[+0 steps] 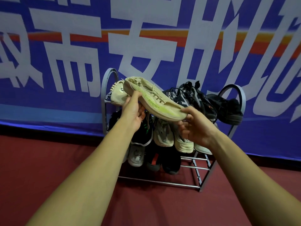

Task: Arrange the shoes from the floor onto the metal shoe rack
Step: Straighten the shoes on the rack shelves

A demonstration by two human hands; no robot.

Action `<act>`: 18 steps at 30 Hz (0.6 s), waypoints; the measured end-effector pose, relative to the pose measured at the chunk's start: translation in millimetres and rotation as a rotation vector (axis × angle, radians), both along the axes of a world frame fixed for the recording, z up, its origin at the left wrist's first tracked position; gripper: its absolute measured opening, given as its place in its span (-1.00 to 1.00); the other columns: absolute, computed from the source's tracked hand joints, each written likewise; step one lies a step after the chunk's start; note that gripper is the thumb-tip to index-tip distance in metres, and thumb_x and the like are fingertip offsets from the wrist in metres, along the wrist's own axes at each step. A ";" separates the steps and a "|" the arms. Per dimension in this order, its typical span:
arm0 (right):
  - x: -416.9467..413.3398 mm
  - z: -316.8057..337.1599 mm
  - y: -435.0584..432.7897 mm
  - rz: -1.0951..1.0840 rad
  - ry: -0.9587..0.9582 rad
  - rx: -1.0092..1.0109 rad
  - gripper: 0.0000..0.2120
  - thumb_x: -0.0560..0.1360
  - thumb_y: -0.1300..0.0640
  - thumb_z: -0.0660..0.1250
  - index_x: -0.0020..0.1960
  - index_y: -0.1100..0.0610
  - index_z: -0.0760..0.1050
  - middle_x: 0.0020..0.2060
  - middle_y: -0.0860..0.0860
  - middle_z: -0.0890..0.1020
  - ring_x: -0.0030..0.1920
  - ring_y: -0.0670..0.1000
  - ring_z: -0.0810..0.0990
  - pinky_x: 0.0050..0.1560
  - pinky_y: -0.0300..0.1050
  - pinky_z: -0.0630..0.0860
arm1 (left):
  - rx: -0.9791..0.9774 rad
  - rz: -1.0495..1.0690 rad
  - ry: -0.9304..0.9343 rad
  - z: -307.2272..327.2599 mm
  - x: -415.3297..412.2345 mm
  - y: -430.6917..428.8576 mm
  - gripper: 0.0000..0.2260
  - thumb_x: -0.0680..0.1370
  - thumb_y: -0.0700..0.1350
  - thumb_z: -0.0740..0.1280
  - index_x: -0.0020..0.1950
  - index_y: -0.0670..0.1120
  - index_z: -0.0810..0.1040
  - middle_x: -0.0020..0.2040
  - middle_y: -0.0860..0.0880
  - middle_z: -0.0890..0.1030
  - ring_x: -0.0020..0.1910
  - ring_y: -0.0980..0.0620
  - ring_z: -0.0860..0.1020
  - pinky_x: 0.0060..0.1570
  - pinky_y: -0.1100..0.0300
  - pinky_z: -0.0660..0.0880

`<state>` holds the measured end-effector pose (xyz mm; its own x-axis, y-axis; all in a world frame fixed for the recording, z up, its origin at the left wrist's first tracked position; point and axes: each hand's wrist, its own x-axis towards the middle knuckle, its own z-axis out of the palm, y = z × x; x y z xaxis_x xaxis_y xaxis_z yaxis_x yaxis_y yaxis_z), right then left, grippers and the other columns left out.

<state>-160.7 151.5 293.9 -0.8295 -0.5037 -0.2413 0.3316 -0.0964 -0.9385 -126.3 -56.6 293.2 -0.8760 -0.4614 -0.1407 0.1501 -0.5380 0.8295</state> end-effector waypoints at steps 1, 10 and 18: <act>-0.1 0.3 0.1 -0.018 0.005 -0.016 -0.84 0.51 0.04 0.32 -0.20 0.06 0.43 -0.34 -0.01 0.36 -0.45 -0.11 0.29 -0.39 -0.27 0.08 | 0.009 0.000 0.007 0.6 -0.5 1.1 -0.78 0.49 0.03 0.43 0.11 0.04 0.59 -0.10 0.01 0.67 -0.22 0.10 0.57 -0.22 0.20 0.39; 8.9 1.6 -54.7 -0.111 -0.001 -0.308 -0.92 0.53 0.23 0.40 -0.13 0.13 0.53 -0.37 -0.04 0.52 -0.52 -0.20 0.35 -0.57 -0.41 0.14 | -0.070 -0.083 -0.023 -2.5 -1.7 10.4 -0.82 0.51 0.05 0.45 0.06 0.03 0.61 -0.16 0.09 0.65 -0.26 0.15 0.53 -0.25 0.22 0.33; 12.7 -22.4 -111.8 -0.299 0.007 -0.299 -0.93 0.48 0.18 0.49 -0.14 0.14 0.62 -0.35 -0.03 0.52 -0.48 -0.18 0.36 -0.54 -0.36 0.23 | -0.029 -0.056 -0.065 -19.5 -1.1 -12.0 -0.76 0.46 -0.07 0.51 0.10 -0.02 0.65 -0.06 0.05 0.69 -0.26 0.17 0.54 -0.39 0.30 0.30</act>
<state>-148.0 39.8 271.5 -0.9510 -0.2871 -0.1150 0.2412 -0.4557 -0.8568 -127.5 -68.6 273.6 -0.8899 -0.4168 -0.1854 0.0659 -0.5197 0.8518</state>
